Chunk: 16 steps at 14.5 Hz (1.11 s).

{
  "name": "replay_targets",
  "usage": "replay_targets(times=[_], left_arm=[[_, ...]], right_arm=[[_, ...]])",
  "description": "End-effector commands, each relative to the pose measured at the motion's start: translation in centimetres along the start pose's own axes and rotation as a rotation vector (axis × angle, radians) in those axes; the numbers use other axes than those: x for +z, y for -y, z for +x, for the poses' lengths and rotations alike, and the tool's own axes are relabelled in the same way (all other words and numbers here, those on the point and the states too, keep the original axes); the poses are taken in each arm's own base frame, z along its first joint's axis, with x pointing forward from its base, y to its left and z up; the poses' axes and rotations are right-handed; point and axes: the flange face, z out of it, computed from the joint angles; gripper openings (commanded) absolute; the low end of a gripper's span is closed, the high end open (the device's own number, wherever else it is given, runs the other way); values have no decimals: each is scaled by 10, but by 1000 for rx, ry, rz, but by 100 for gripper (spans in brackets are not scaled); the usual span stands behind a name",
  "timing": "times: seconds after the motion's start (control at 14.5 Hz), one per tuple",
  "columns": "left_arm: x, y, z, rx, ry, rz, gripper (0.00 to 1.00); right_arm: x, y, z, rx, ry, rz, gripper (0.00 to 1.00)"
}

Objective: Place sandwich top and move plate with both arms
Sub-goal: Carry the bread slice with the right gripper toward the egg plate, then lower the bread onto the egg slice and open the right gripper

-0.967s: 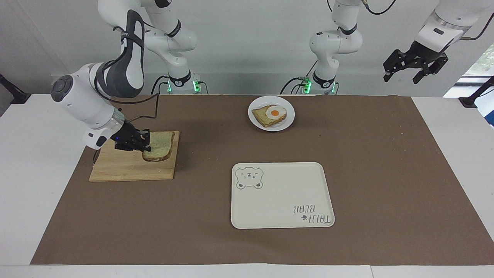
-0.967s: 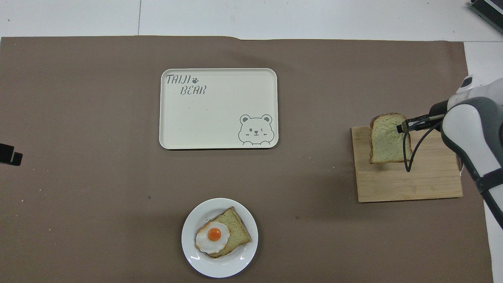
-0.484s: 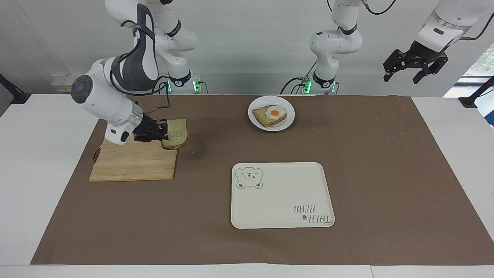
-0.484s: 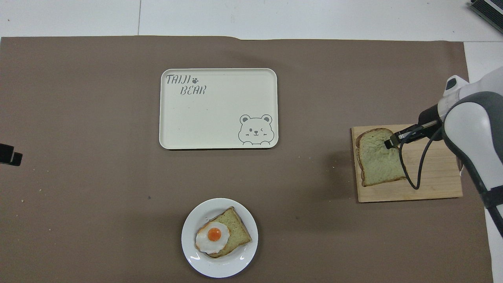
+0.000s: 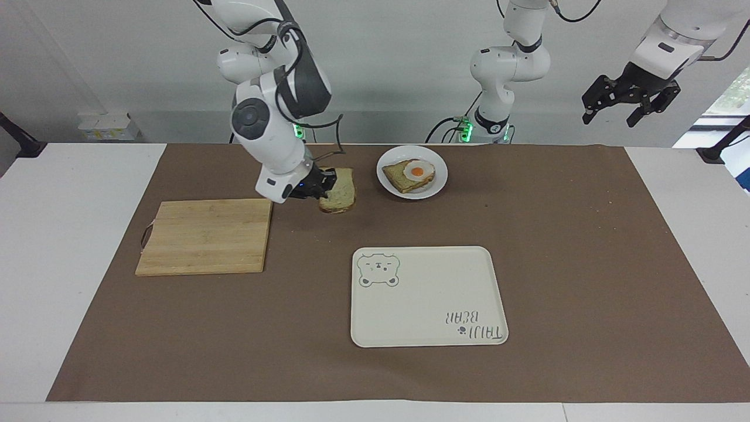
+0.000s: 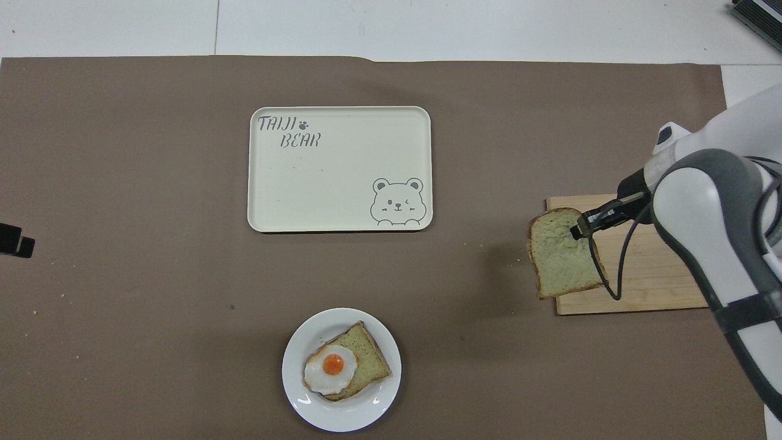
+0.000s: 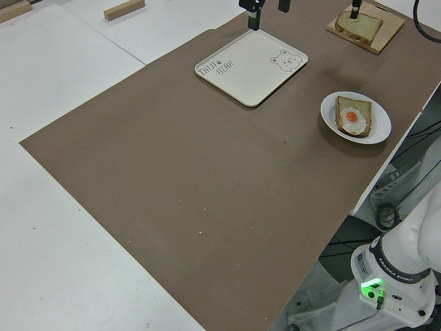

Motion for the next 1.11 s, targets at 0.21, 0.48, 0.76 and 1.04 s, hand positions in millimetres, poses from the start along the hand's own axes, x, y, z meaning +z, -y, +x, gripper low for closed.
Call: replay_targets(times=[0.21,0.48,0.76,1.04], left_arm=[[0,0,-8,6,5,0,100],[0,0,-8,6,5,0,100],[0,0,-8,6,5,0,100],[1,1,-8,5,7,-1,100]], right_arm=[[47,96,-24,57,-15,75,0],[86,146,-46,88,-12,58,0],[138,172,-57,65,-7,34,0],[150,164,-64,65,13,19,0]])
